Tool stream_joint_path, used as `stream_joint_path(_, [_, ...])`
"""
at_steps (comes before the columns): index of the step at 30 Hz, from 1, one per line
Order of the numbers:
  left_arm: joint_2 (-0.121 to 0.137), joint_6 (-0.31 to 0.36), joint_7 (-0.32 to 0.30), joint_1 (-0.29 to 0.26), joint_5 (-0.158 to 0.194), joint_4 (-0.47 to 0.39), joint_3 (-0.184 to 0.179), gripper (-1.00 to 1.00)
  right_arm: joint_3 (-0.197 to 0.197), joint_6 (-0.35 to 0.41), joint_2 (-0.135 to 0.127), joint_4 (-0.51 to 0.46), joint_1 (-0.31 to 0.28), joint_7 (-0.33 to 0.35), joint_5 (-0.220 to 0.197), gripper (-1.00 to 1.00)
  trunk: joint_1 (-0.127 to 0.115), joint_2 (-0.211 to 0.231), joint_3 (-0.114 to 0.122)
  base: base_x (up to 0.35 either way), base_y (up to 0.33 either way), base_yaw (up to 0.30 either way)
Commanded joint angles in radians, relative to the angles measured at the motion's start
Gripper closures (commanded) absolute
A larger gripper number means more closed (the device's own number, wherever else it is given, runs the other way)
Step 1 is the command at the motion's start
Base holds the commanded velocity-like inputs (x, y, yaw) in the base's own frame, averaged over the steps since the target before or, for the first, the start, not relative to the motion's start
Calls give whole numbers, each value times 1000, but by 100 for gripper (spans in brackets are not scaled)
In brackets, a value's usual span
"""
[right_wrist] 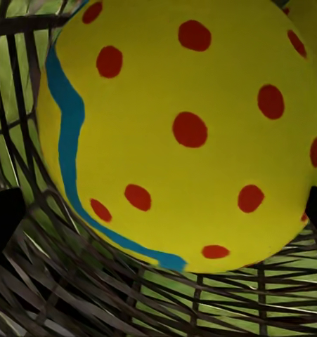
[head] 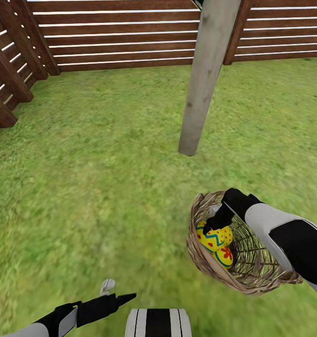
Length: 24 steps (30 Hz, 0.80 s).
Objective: Take the three Easter eggs out of the wicker basket on the lawn in the garden, then place them on the lawn next to a single tree (choose any tree) so that all three eggs are next to the same tree and none are left in the basket.
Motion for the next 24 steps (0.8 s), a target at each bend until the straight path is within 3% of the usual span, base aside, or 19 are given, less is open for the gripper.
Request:
stream_joint_path(1, [1, 9, -2, 0, 11, -1, -7, -100, -15, 7, 0, -3, 0, 9, 1, -100, 0, 0, -1, 15, 4, 0])
stream_joint_path(5, [1, 7, -2, 0, 11, -1, -7, -100, -16, 6, -1, -3, 0, 9, 1, -100, 0, 0, -1, 3, 1, 0])
stream_joint_path(9, [-1, 6, -2, 0, 11, -1, -7, -100, -17, 6, -3, -6, 0, 9, 2, -100, 15, -28, -13, 0, 0, 0])
stream_joint_path(15, [-1, 6, -2, 0, 11, -1, -7, -100, -15, 13, -8, -119, 0, 5, 3, -100, 38, -70, -32, 0, 0, 0])
stream_joint_path(24, [0, 6, -2, 0, 11, -1, -7, -100, -12, 12, -7, -116, 0, -3, 3, -100, 38, -70, -32, 0, 0, 0])
